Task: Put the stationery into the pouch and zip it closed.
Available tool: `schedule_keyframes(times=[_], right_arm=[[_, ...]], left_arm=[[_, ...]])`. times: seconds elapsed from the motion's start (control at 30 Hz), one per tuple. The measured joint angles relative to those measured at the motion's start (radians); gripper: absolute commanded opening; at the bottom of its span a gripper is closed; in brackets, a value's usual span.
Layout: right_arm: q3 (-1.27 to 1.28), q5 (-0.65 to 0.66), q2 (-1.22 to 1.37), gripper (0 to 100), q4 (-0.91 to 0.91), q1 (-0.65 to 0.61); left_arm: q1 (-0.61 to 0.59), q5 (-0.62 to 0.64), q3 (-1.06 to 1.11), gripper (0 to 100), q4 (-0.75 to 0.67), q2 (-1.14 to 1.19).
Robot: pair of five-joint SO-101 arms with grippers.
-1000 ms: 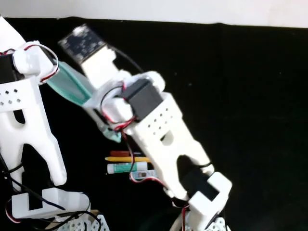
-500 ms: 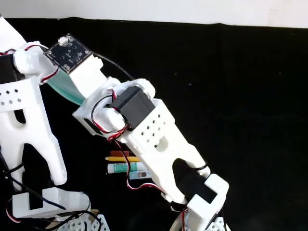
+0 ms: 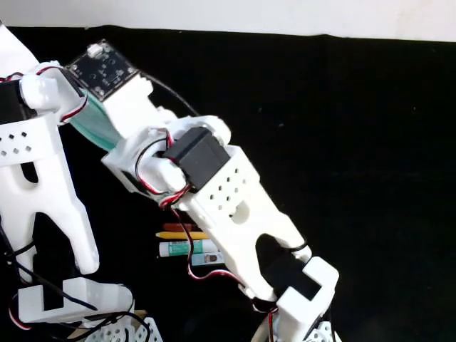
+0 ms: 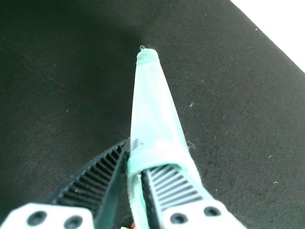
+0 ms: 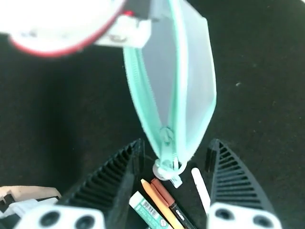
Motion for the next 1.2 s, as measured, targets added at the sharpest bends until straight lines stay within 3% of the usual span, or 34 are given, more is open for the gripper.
schedule_keyframes(times=[0.27,0.67,0.9,1.2], right_arm=[[-0.072,-0.06,-0.091,21.7,0.075,0.005],[0.296,-0.121,-0.252,21.7,0.072,-0.034],[0.572,-0.101,-0.273,21.7,-0.138,-0.025],[1.031,-0.095,-0.552,21.7,-0.563,-0.009]], left_arm=[[0.0,0.0,0.0,1,0.0,0.0],[0.0,0.0,0.0,1,0.0,0.0],[0.0,-0.028,0.0,1,0.0,0.0],[0.0,-0.031,0.0,1,0.0,0.0]])
